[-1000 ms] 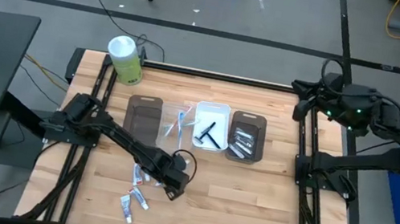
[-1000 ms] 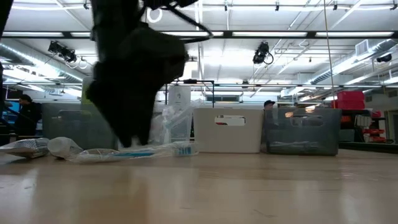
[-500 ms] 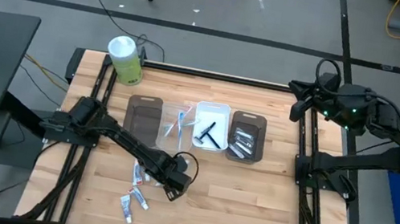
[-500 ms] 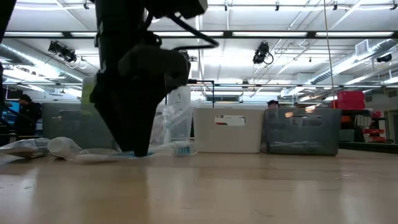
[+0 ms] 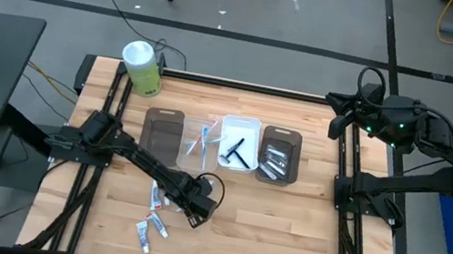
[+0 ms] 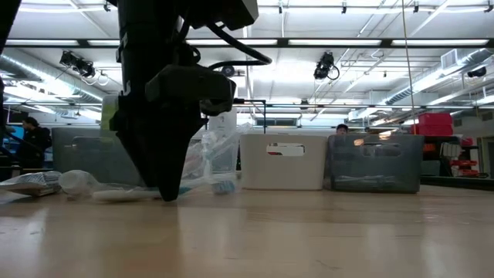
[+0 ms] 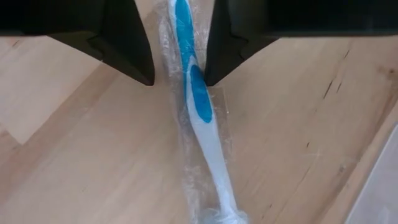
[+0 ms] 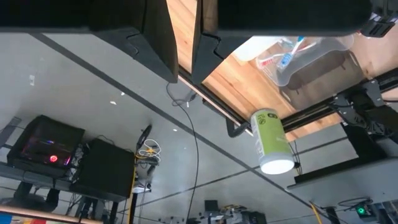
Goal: Pick & Place Travel size toiletries
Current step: Put the blue toothbrush into the transparent bin
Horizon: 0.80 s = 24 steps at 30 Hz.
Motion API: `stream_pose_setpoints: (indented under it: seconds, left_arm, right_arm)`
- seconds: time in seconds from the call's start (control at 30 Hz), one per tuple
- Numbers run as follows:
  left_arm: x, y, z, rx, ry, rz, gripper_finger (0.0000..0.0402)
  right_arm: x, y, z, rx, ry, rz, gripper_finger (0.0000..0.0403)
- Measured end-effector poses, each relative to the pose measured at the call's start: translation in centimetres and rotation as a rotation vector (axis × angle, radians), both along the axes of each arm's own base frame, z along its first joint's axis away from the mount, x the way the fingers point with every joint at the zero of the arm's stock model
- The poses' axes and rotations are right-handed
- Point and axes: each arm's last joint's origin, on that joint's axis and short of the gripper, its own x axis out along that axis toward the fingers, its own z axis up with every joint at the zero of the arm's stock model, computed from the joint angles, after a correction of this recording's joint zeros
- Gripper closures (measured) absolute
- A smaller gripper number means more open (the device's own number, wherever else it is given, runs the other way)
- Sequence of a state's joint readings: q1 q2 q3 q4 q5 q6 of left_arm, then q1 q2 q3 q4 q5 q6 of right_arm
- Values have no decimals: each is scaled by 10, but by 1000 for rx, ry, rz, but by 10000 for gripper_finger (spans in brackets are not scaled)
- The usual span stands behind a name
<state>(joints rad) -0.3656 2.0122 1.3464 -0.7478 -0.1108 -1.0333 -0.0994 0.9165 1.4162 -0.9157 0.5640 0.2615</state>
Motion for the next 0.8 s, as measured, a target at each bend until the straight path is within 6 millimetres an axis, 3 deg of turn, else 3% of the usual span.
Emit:
stream_pose_setpoints:
  seconds: [0.43,0.8]
  left_arm:
    - [0,-1,0,-23,3,-1,358]
    - [5,-4,6,-61,14,-57,360]
  right_arm:
    - [0,0,0,0,0,0,349]
    - [0,0,0,-10,9,7,349]
